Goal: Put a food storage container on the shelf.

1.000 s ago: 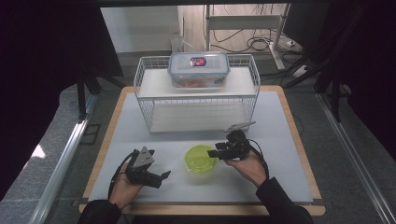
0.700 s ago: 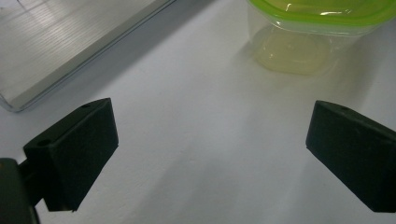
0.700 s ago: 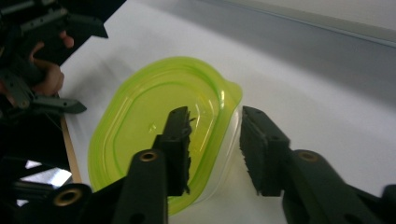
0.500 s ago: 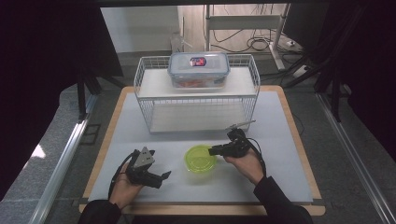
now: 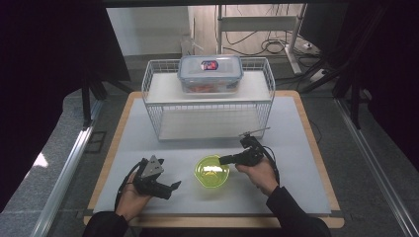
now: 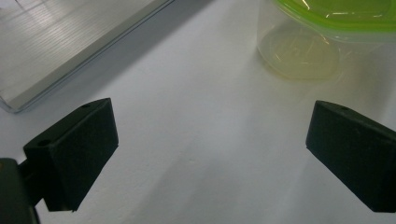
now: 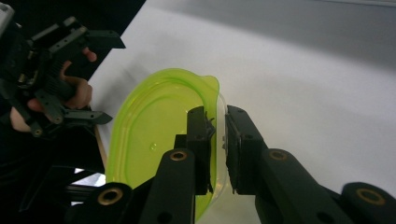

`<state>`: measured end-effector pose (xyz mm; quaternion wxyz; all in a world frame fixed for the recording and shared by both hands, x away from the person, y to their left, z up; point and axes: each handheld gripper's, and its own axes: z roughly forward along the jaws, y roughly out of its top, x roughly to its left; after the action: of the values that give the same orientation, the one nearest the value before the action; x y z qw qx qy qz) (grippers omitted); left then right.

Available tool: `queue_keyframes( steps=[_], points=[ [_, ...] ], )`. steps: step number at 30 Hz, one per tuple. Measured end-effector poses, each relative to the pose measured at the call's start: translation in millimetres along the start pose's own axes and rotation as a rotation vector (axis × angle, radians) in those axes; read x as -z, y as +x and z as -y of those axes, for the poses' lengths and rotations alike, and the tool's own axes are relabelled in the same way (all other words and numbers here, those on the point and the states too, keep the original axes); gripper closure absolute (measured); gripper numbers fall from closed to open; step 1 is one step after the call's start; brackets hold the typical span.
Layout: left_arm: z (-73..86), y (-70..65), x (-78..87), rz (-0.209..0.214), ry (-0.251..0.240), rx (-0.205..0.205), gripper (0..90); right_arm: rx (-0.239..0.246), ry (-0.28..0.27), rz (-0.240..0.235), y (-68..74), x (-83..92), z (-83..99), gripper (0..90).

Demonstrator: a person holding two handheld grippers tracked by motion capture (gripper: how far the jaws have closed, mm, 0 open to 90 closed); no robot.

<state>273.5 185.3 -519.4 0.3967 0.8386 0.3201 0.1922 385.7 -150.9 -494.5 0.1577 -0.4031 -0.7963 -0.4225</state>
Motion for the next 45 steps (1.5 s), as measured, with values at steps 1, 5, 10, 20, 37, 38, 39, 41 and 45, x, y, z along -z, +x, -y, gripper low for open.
queue_keyframes(
  steps=[1, 5, 10, 20, 37, 38, 39, 41, 45],
  points=[
    [-0.1, 0.0, 0.1, 0.000, -0.001, 0.000, 2.1, -0.007, -0.003, -0.013, 0.0, 0.4, 0.2, 81.8],
    [-0.1, 0.2, 0.3, -0.002, -0.001, 0.000, 2.1, -0.001, -0.021, -0.027, 2.9, 3.4, -0.6, 82.4],
    [-0.1, 0.2, 0.3, -0.003, -0.002, 0.000, 2.1, 0.000, -0.041, -0.020, 4.9, 8.3, -2.7, 82.6],
    [-0.2, 0.7, 1.2, -0.008, -0.007, 0.003, 2.1, -0.004, -0.085, -0.039, 6.4, 20.2, -8.6, 83.1],
    [-0.2, 1.0, 1.4, -0.008, -0.008, 0.004, 2.1, 0.019, -0.159, -0.048, 19.2, 42.2, -23.1, 84.3],
    [-0.2, 0.9, 1.4, -0.008, -0.007, 0.003, 2.2, 0.020, -0.162, -0.049, 19.3, 42.8, -23.5, 84.3],
    [-0.1, 0.9, 1.3, -0.009, -0.007, 0.003, 2.2, 0.018, -0.164, -0.051, 19.6, 43.6, -23.9, 84.3],
    [-0.2, 0.9, 1.3, -0.009, -0.006, 0.003, 2.2, 0.020, -0.166, -0.052, 19.5, 44.5, -24.5, 84.3],
    [-0.2, 1.0, 1.3, -0.009, -0.007, 0.004, 2.1, 0.011, -0.167, -0.056, 17.9, 44.8, -23.8, 84.4]
  ],
)
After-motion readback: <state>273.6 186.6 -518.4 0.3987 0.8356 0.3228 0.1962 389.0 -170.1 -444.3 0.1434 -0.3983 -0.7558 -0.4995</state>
